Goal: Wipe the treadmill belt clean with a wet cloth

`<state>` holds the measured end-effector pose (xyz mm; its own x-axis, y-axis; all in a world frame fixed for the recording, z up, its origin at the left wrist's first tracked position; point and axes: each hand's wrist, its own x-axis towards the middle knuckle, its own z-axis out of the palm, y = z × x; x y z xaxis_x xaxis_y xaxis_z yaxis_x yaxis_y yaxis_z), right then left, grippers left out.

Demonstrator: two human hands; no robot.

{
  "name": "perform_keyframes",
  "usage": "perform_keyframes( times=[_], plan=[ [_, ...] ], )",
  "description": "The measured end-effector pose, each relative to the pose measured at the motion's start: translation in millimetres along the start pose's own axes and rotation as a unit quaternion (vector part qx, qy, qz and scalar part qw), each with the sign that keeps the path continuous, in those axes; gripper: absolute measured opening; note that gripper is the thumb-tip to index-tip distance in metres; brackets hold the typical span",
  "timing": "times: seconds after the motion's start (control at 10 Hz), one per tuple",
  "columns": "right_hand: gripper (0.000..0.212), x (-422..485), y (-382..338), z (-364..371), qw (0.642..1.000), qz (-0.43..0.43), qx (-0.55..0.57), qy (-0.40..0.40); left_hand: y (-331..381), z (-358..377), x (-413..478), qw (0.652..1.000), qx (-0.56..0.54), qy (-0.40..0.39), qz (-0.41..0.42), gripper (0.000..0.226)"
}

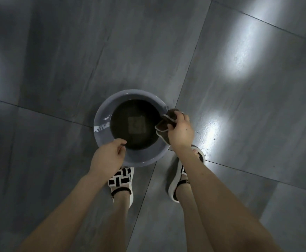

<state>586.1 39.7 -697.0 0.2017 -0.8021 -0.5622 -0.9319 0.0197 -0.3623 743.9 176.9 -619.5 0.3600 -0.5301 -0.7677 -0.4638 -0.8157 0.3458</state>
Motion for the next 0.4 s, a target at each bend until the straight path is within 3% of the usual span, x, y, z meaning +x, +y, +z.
perform_keyframes(
  times=[0.2, 0.3, 0.4],
  plan=[
    [0.041, 5.6, -3.0, -12.3, 1.000, 0.001, 0.004, -0.024, 21.5, -1.4, 8.1, 0.999, 0.016, 0.001, 0.028, 0.029],
    [0.033, -11.1, -0.6, -37.9, 1.000, -0.012, 0.029, 0.003, 41.8, -8.4, 0.9, 0.999, 0.020, 0.008, 0.042, 0.030],
    [0.021, -36.6, 12.0, -80.8, 0.995, 0.034, 0.081, 0.055, 71.8, -26.4, -14.7, 0.999, 0.013, -0.004, 0.048, 0.029]
  ],
)
